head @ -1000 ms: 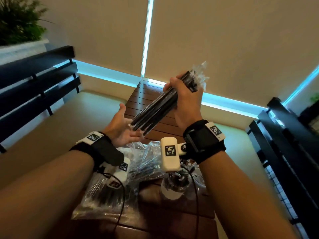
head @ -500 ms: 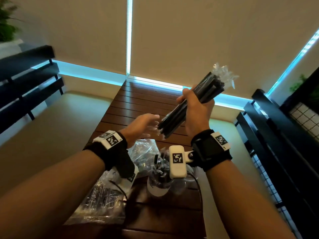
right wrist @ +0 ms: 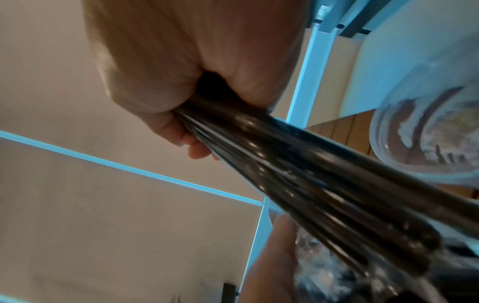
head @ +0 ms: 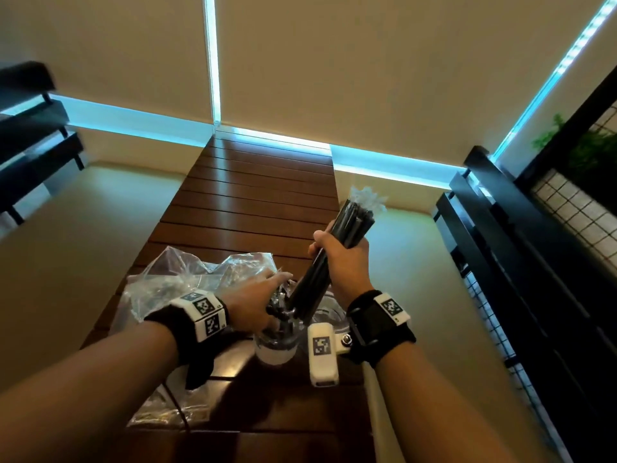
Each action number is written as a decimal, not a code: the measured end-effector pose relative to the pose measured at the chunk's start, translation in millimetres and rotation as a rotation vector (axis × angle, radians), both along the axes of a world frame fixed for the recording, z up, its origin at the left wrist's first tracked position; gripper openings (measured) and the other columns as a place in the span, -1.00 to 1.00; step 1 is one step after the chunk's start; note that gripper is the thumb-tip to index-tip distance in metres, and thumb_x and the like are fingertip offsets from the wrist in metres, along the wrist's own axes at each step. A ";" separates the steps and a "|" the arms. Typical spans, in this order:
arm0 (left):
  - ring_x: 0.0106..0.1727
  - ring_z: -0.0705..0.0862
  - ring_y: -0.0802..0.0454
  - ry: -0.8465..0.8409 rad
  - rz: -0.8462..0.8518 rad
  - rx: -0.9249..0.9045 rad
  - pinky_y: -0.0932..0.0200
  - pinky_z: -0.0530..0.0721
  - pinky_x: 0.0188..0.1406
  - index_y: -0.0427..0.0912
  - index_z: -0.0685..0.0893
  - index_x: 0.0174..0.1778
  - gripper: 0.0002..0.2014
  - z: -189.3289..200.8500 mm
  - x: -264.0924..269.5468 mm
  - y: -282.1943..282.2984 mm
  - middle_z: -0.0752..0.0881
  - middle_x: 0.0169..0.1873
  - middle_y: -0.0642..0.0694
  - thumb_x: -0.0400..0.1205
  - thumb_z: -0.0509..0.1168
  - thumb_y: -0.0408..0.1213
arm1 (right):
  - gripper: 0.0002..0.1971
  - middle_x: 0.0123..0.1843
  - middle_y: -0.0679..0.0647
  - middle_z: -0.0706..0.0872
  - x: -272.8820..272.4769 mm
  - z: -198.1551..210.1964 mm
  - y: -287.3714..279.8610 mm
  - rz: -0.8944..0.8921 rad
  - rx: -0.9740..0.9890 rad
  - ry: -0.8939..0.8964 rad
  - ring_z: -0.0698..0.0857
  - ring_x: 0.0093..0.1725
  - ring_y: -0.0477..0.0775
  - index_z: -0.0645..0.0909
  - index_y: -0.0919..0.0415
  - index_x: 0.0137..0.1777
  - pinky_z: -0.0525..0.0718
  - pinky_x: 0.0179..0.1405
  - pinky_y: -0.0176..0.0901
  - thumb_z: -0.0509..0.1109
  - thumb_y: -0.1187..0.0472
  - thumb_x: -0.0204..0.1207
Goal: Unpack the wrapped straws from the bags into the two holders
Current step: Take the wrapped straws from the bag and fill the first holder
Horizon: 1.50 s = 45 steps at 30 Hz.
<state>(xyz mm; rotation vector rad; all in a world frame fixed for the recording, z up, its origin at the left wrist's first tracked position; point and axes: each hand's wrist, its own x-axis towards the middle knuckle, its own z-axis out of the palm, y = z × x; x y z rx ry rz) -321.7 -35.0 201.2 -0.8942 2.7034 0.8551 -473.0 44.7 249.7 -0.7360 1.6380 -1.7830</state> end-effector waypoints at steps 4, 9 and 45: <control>0.55 0.44 -0.11 0.009 0.018 0.029 -0.01 0.57 0.44 0.04 0.04 0.74 0.00 1.1 1.6 -0.6 0.33 0.62 -0.10 0.46 0.49 -0.37 | -0.80 -0.34 -0.02 0.76 6.3 -19.0 -3.7 -0.033 -0.012 -0.096 0.77 -0.22 0.06 0.60 0.27 0.08 0.75 -0.06 0.03 0.51 0.32 0.51; 0.51 0.46 -0.09 0.082 0.067 0.036 0.01 0.60 0.41 0.05 0.12 0.71 -0.02 -10.0 3.5 2.4 0.36 0.56 -0.05 0.43 0.50 -0.32 | -0.86 -0.44 -0.06 0.74 12.1 -30.1 -2.5 -0.076 -0.029 -0.193 0.74 -0.27 0.02 0.58 0.17 -0.11 0.72 -0.05 0.02 0.48 0.37 0.54; 0.61 0.38 0.08 0.252 -0.035 -0.388 -0.14 -0.02 0.72 -0.08 0.53 0.54 -0.29 -16.5 -31.6 23.7 0.55 0.53 -0.03 0.68 -0.30 0.15 | -0.16 0.42 0.09 0.45 61.9 -136.5 21.8 0.159 0.266 0.853 0.36 0.33 -0.14 0.36 0.27 0.51 0.27 0.57 -0.31 0.33 -0.26 0.33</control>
